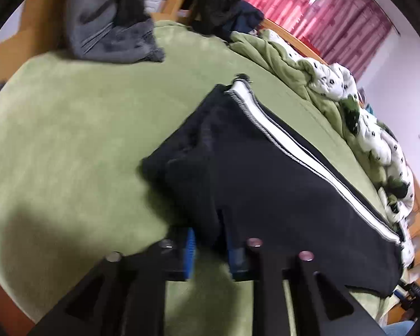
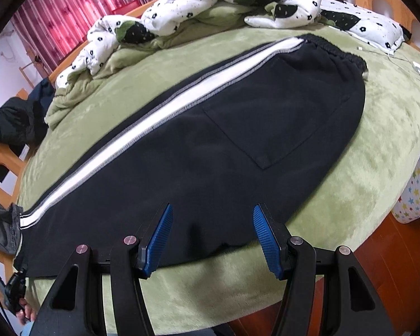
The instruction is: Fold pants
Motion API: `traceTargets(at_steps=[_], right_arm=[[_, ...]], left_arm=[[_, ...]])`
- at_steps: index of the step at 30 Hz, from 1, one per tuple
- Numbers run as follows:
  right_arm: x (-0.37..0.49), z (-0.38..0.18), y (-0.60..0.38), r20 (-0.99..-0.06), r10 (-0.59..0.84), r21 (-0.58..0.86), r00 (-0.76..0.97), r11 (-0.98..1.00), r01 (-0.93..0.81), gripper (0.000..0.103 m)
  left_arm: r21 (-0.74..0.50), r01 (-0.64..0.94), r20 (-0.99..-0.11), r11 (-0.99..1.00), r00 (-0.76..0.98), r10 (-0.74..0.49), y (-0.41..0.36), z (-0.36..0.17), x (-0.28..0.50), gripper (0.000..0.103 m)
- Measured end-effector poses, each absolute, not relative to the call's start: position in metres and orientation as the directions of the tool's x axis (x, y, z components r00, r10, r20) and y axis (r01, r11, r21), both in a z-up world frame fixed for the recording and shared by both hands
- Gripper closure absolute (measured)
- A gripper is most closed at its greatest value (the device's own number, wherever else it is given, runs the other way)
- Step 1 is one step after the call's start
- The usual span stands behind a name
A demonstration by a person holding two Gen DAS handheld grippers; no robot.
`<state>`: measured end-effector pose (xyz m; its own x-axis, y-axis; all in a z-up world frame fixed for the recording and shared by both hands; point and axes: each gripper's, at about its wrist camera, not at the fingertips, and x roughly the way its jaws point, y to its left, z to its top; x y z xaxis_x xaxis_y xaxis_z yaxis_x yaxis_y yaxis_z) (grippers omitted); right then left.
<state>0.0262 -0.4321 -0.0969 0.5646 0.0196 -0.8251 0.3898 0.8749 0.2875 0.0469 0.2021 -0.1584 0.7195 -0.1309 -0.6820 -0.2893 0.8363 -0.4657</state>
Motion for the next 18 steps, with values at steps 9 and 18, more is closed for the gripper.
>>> traceTargets(at_steps=[9,18], right_arm=[[0.036,-0.096,-0.421,-0.824,-0.011,0.225,0.566,0.911,0.345,0.044],[0.064,-0.080,-0.395,-0.802,0.031,0.245,0.597,0.927,0.282,0.044]], left_arm=[[-0.365,-0.165,-0.640,0.916,0.759,-0.119,0.183,-0.113,0.019,0.065],[-0.369,-0.125,-0.627,0.921,0.765,-0.147,0.177,-0.085,0.124,0.065]])
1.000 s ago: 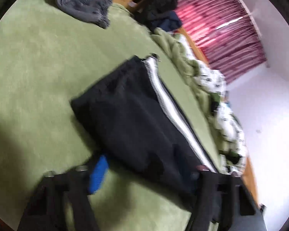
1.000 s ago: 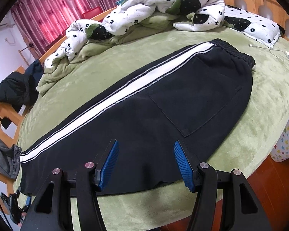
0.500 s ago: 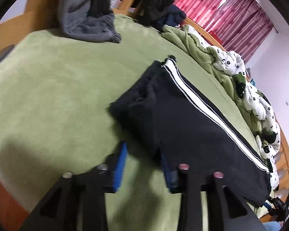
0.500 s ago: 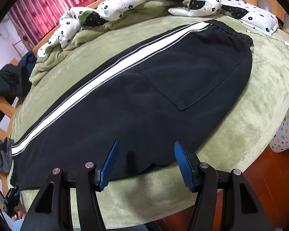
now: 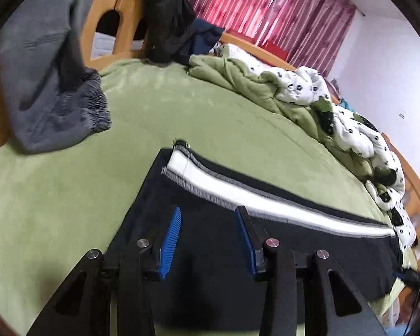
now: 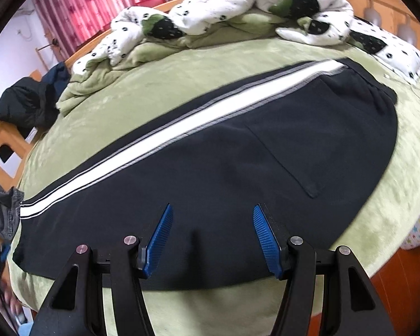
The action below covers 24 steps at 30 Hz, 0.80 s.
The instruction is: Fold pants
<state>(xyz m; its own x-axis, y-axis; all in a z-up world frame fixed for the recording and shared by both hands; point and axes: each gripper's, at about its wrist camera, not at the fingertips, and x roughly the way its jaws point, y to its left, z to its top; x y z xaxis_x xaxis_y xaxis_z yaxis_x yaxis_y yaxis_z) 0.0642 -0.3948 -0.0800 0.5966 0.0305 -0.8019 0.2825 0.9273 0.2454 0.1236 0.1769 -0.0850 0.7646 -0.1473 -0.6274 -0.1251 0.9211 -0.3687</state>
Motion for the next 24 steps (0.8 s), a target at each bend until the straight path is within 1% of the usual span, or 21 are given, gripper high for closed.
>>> traceTargets(at_steps=[2,4,6,7,9,10,11,12,14,15,16,17,19,20,22,23,24], right_arm=[[0.070,-0.077,-0.390,-0.803,0.033,0.236,0.596,0.935,0.266,0.044],[0.078,-0.072,-0.387,-0.802,0.032,0.223,0.596,0.942,0.250,0.044],[0.083,-0.066,-0.386,-0.801,0.017,0.209,0.598,0.945,0.253,0.044],[0.085,-0.062,-0.386,-0.796,0.017,0.216,0.606,0.942,0.257,0.044],[0.087,-0.058,-0.384,-0.789,0.021,0.228,0.614,0.938,0.261,0.044],[0.088,-0.057,-0.384,-0.787,0.022,0.231,0.617,0.937,0.261,0.044],[0.088,-0.056,-0.383,-0.784,0.019,0.232,0.621,0.937,0.263,0.044],[0.089,-0.057,-0.383,-0.782,0.013,0.230,0.624,0.935,0.268,0.044],[0.090,-0.060,-0.382,-0.783,0.010,0.233,0.622,0.932,0.278,0.044],[0.091,-0.064,-0.382,-0.788,0.013,0.238,0.615,0.928,0.285,0.044],[0.093,-0.066,-0.383,-0.792,0.013,0.241,0.611,0.926,0.292,0.044],[0.093,-0.068,-0.384,-0.793,0.011,0.246,0.610,0.921,0.303,0.044],[0.092,-0.071,-0.386,-0.790,0.022,0.258,0.613,0.919,0.299,0.044],[0.093,-0.074,-0.386,-0.793,0.026,0.255,0.609,0.922,0.292,0.044],[0.095,-0.081,-0.388,-0.806,0.021,0.240,0.591,0.925,0.295,0.044],[0.096,-0.087,-0.390,-0.818,0.024,0.235,0.575,0.926,0.295,0.044],[0.098,-0.093,-0.392,-0.829,0.030,0.232,0.558,0.927,0.294,0.044]], left_arm=[[-0.355,-0.145,-0.653,0.923,0.745,-0.135,0.182,-0.088,0.157,0.065],[-0.317,-0.113,-0.684,0.942,0.715,-0.145,0.185,-0.095,0.190,0.065],[-0.261,-0.186,-0.722,0.947,0.689,-0.064,0.194,-0.105,0.212,0.067],[-0.269,-0.199,-0.733,0.942,0.677,-0.066,0.198,-0.109,0.221,0.067],[-0.294,-0.183,-0.752,0.938,0.650,-0.109,0.200,-0.117,0.232,0.067],[-0.289,-0.183,-0.759,0.940,0.642,-0.108,0.199,-0.121,0.235,0.067],[-0.269,-0.184,-0.762,0.945,0.640,-0.092,0.197,-0.123,0.237,0.084],[-0.252,-0.164,-0.755,0.954,0.650,-0.087,0.194,-0.123,0.238,0.089],[-0.227,-0.163,-0.724,0.960,0.688,-0.054,0.193,-0.114,0.232,0.090],[-0.251,-0.154,-0.683,0.956,0.727,-0.063,0.198,-0.105,0.224,0.090],[-0.266,-0.161,-0.665,0.950,0.745,-0.060,0.202,-0.102,0.220,0.090],[-0.272,-0.175,-0.665,0.946,0.745,-0.054,0.206,-0.104,0.220,0.089],[-0.269,-0.225,-0.727,0.937,0.685,-0.045,0.209,-0.127,0.232,0.089],[-0.281,-0.244,-0.750,0.928,0.660,-0.053,0.211,-0.136,0.236,0.088],[-0.296,-0.245,-0.737,0.923,0.673,-0.058,0.211,-0.133,0.233,0.083],[-0.293,-0.256,-0.734,0.921,0.678,-0.046,0.211,-0.126,0.229,0.074],[-0.278,-0.285,-0.740,0.917,0.672,-0.015,0.210,-0.121,0.223,0.062]])
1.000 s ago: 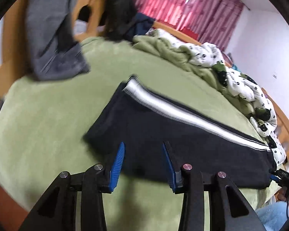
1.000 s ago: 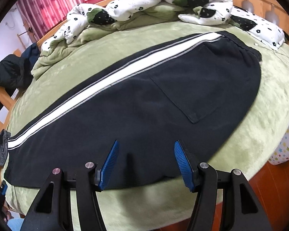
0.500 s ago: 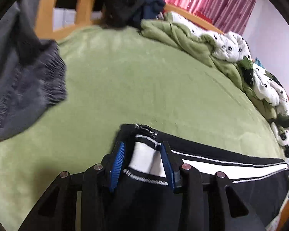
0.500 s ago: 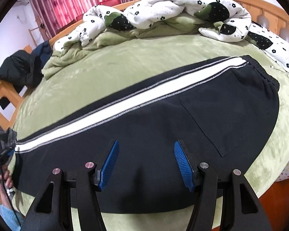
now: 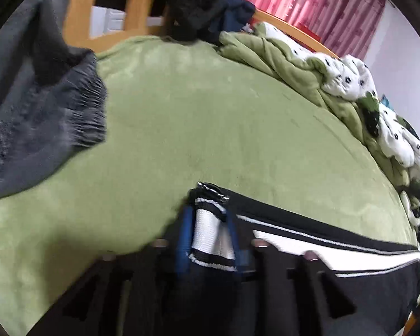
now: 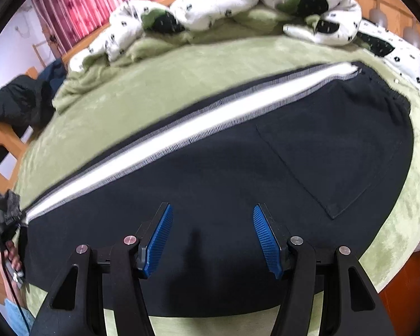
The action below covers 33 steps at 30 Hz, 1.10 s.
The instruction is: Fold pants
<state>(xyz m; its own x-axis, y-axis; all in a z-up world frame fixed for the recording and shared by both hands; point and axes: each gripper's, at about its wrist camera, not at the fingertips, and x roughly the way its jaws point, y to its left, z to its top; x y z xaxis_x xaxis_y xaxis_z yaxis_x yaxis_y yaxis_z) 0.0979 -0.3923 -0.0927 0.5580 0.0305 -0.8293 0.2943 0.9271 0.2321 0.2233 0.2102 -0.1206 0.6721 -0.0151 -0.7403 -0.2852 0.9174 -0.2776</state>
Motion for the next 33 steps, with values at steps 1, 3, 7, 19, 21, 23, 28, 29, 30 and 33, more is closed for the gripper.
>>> traceTargets(at_steps=[1,3,7,19,21,23,28,29,30,33], right_arm=[[0.098,-0.098,-0.395,-0.837,0.033,0.230,0.546,0.927,0.297,0.044],[0.098,-0.106,-0.400,-0.845,0.038,0.232,0.534,0.925,0.301,0.044],[0.099,-0.128,-0.405,-0.858,0.076,0.261,0.508,0.916,0.304,0.044],[0.070,-0.072,-0.367,-0.816,-0.040,0.106,0.577,0.970,0.218,0.044],[0.061,-0.055,-0.365,-0.796,-0.061,0.101,0.602,0.968,0.231,0.044],[0.050,-0.037,-0.362,-0.767,-0.092,0.081,0.635,0.968,0.237,0.044],[0.026,-0.007,-0.342,-0.693,-0.274,-0.160,0.667,0.960,0.228,0.044],[0.021,-0.003,-0.337,-0.686,-0.285,-0.184,0.670,0.958,0.219,0.044],[0.019,0.000,-0.336,-0.688,-0.285,-0.197,0.667,0.959,0.205,0.044],[0.011,0.010,-0.325,-0.712,-0.265,-0.206,0.651,0.964,0.167,0.044]], left_arm=[[-0.242,-0.334,-0.747,0.911,0.664,0.045,0.209,-0.113,0.215,0.060],[-0.205,-0.307,-0.706,0.929,0.704,0.077,0.198,-0.098,0.195,0.058],[-0.240,-0.192,-0.675,0.952,0.738,-0.021,0.173,-0.099,0.171,0.045],[-0.392,-0.154,-0.651,0.907,0.743,-0.155,0.184,-0.100,0.069,0.038],[-0.430,-0.177,-0.648,0.885,0.743,-0.166,0.189,-0.108,0.045,0.038],[-0.480,-0.203,-0.657,0.853,0.728,-0.196,0.192,-0.124,0.029,0.040],[-0.543,-0.258,-0.661,0.800,0.718,-0.218,0.196,-0.161,0.016,0.040],[-0.551,-0.260,-0.645,0.793,0.736,-0.207,0.198,-0.162,0.018,0.041],[-0.561,-0.264,-0.636,0.784,0.745,-0.204,0.199,-0.163,0.020,0.041],[-0.577,-0.281,-0.622,0.766,0.760,-0.190,0.207,-0.165,0.040,0.047]])
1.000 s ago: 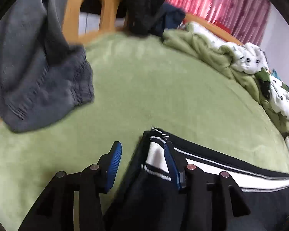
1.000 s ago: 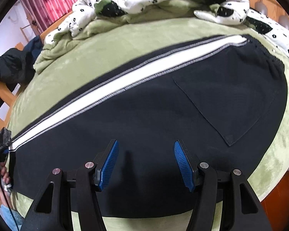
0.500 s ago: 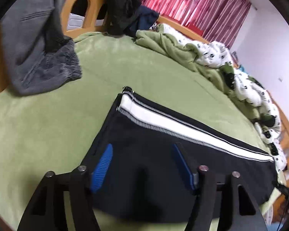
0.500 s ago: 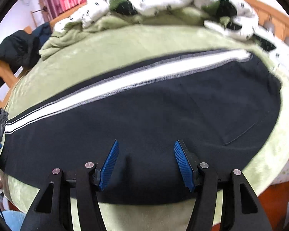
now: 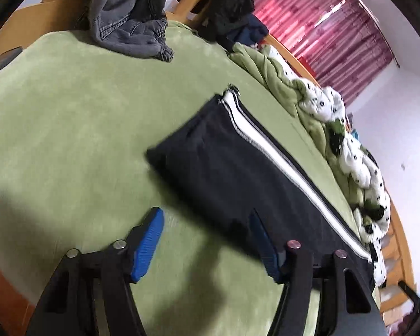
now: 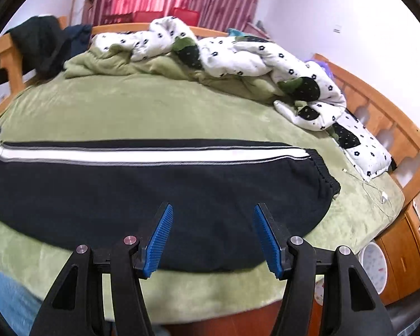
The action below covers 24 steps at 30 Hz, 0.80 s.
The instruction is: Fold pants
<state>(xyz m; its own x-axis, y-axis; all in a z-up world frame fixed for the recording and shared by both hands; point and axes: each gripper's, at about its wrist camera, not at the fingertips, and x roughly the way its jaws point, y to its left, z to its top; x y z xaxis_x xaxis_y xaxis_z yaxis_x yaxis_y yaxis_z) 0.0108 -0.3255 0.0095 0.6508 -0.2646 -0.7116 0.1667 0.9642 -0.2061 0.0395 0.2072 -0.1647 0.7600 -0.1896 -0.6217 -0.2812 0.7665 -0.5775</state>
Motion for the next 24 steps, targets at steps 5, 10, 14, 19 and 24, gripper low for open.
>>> traceTargets(at_steps=[5,10,14,19,24], right_arm=[[-0.005,0.014,-0.312,-0.748,-0.172,-0.129,0.641,0.985,0.113,0.044],[0.002,-0.005,-0.302,-0.817,-0.078,-0.032,0.572,0.995,0.090,0.059],[0.011,-0.008,-0.299,-0.823,-0.053,-0.015,0.566,0.997,0.072,0.059],[0.021,0.001,-0.313,-0.789,-0.015,0.010,0.615,0.999,0.037,0.054],[0.039,-0.004,-0.350,-0.743,0.007,0.045,0.669,0.998,0.039,0.053]], left_arm=[[-0.632,-0.356,-0.612,0.688,0.774,-0.162,0.223,-0.174,0.057,0.066],[-0.676,-0.369,-0.601,0.637,0.777,-0.188,0.236,-0.167,0.070,0.085],[-0.562,-0.274,-0.613,0.781,0.771,-0.171,0.219,-0.114,0.086,0.086],[-0.414,-0.152,-0.575,0.897,0.808,-0.129,0.165,-0.029,0.100,0.087],[-0.290,-0.035,-0.537,0.956,0.833,-0.132,0.064,0.021,0.103,0.087]])
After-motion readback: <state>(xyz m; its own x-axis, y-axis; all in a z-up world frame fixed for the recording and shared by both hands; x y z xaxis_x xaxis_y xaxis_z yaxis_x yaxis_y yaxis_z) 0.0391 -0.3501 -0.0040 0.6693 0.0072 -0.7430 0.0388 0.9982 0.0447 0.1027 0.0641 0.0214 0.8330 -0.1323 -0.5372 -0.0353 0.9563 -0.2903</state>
